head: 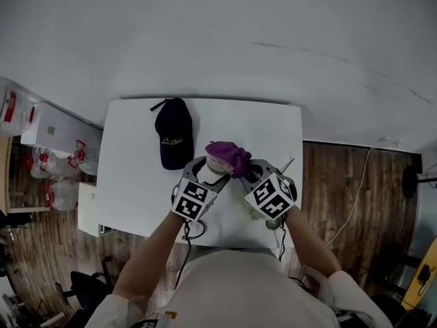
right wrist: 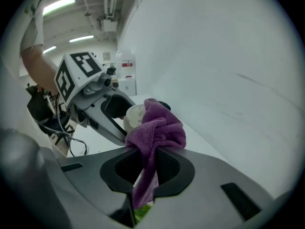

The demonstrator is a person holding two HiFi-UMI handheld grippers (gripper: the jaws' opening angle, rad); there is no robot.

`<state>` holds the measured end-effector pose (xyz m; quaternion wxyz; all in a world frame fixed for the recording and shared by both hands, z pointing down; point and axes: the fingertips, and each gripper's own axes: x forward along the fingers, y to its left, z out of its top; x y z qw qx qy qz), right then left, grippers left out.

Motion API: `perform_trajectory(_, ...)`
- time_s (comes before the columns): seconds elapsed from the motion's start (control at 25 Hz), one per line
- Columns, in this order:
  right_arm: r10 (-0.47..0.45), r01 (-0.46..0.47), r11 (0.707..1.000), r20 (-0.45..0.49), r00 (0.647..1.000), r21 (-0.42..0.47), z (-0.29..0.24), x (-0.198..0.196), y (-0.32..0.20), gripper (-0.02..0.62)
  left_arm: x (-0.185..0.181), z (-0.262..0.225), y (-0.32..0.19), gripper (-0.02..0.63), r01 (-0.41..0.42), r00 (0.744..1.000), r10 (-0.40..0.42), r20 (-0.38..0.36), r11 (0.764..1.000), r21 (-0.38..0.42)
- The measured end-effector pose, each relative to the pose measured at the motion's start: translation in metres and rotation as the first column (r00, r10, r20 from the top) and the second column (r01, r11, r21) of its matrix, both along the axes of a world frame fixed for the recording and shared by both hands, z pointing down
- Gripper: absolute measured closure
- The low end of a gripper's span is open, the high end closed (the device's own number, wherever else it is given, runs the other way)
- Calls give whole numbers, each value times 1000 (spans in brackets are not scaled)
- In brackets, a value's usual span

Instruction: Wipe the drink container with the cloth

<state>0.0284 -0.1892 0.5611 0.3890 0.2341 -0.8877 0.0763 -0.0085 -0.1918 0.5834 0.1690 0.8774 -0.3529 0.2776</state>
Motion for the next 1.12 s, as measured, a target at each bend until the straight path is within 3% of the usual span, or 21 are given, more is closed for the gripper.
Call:
perform_trajectory(0.12,-68,67,997,-30,997,-39,11,-4,0,520,-2,0,-1,253,-15,1000,15,3,1000,7)
perform_trajectory(0.36,-127,124,966,0,992,-226,70,-15,14,520,-2,1,1,253,-12,1000,12,8,1000,12)
perform_trajectory(0.52,-174,159,952,-34,984,-262,109,-26,24,520,-2,1,0,253,-10,1000,10,15,1000,16)
perform_trajectory(0.72,-136,123,961,-35,990,-248,108,-27,25,520,-3,2,0,255,5,1000,-5,16,1000,11)
perform_trajectory(1.12,-171,167,983,-55,984,-70,15,-5,15,518,-8,6,-1,287,11,999,-12,51,1000,15)
